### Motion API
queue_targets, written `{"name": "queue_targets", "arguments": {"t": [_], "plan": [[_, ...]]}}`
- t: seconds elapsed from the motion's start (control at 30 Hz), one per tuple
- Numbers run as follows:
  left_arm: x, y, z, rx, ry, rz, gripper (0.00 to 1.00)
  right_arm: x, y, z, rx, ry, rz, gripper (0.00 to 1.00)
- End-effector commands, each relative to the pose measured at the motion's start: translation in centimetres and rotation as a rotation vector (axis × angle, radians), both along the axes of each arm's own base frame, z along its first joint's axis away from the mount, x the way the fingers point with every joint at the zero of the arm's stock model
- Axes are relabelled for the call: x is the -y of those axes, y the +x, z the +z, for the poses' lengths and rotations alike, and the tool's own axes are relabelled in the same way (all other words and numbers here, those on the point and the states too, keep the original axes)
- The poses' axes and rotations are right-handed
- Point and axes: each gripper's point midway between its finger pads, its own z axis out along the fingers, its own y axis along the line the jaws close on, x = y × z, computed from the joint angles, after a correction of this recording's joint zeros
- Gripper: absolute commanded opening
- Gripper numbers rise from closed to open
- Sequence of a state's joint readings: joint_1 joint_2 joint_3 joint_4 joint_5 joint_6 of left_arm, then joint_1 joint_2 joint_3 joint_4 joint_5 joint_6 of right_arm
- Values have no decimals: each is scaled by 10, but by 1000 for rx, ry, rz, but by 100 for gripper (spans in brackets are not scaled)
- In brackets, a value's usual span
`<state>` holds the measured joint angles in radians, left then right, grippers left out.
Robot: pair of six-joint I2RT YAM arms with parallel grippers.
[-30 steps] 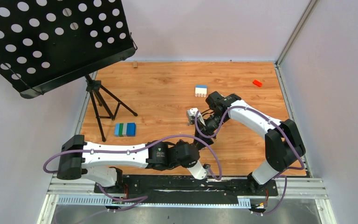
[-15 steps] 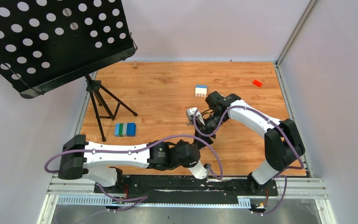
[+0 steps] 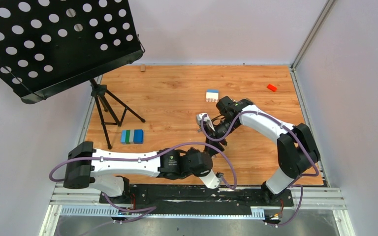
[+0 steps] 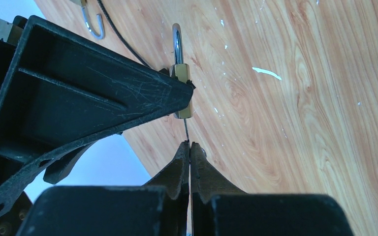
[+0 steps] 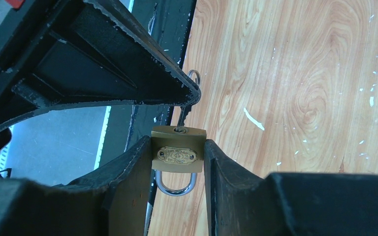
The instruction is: Unlock with the key
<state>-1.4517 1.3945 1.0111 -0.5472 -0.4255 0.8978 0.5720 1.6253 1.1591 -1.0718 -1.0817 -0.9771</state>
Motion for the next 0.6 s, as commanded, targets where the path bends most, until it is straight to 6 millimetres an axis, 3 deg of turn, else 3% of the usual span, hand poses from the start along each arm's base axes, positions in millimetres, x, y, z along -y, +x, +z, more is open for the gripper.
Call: {"name": "queue_targets", "arguments": {"t": [0.0,0.57], "plan": [[21,-5,17,-27,-84,-12,0,-14,14,12,11,59,-20,0],[23,-10,12,-40,-99,-15,0,-15,12,16,32,99,-19,0]]}}
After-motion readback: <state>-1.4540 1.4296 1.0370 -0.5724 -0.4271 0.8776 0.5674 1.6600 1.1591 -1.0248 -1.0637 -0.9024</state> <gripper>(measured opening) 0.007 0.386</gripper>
